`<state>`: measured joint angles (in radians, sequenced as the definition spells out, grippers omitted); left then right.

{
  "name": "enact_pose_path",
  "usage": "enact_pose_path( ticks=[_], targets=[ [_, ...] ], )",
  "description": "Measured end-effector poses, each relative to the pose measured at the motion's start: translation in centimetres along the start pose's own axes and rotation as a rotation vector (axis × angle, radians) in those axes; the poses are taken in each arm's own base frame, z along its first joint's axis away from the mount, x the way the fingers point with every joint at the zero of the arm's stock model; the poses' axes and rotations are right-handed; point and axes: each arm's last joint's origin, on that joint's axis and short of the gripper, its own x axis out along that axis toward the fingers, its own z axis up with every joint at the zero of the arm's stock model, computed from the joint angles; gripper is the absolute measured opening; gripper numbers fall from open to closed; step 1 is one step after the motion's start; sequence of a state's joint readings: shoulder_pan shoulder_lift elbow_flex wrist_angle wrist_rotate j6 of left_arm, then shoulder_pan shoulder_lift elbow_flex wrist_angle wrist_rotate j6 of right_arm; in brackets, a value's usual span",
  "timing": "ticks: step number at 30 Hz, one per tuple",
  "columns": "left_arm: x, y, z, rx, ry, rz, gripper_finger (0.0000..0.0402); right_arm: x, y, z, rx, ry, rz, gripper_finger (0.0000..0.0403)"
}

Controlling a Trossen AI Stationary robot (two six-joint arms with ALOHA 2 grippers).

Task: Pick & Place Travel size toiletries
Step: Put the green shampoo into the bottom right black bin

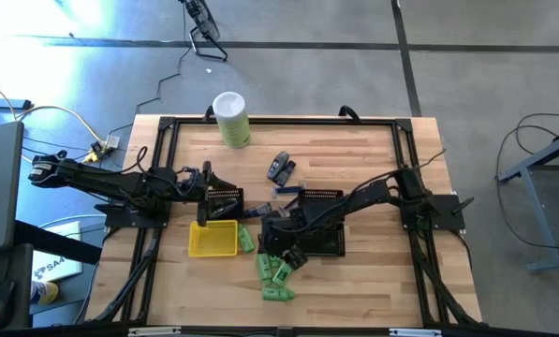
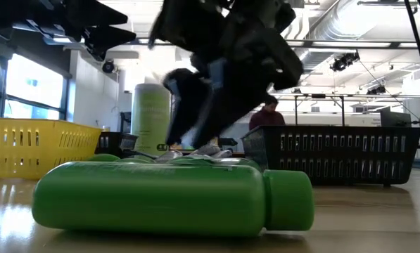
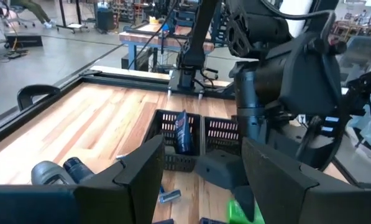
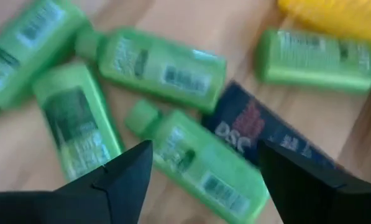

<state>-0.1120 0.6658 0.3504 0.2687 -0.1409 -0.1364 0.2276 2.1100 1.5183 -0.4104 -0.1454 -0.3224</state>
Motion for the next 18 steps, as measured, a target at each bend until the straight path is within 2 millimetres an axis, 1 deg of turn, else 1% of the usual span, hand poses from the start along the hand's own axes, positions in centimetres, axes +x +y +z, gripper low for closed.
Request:
enact_pose_path(
  ticks=[1,5,10,13,18],
  targets=[
    [0.0,0.0,0.0,0.001,0.005,0.001,0.0210,0.2,0.0,0.1,-0.007,-0.013,0.003,0.0276],
    [0.0,0.0,-0.1,0.001,0.011,0.002,0.0210,0.8,0.2,-0.5,-0.006,0.016,0.045,0.0274],
    [0.0,0.0,-0.1,0.002,0.012,0.002,0.0210,1.5,0.2,-1.0,-0.005,0.047,0.058,0.0274],
    [0.0,0.0,-0.1,0.002,0.011,0.002,0.0210,1.6,0.3,-1.4,-0.005,0.089,0.065,0.0274],
    [0.0,0.0,-0.1,0.002,0.011,0.002,0.0210,2.0,0.2,-1.5,-0.007,0.099,0.045,0.0273]
  ],
)
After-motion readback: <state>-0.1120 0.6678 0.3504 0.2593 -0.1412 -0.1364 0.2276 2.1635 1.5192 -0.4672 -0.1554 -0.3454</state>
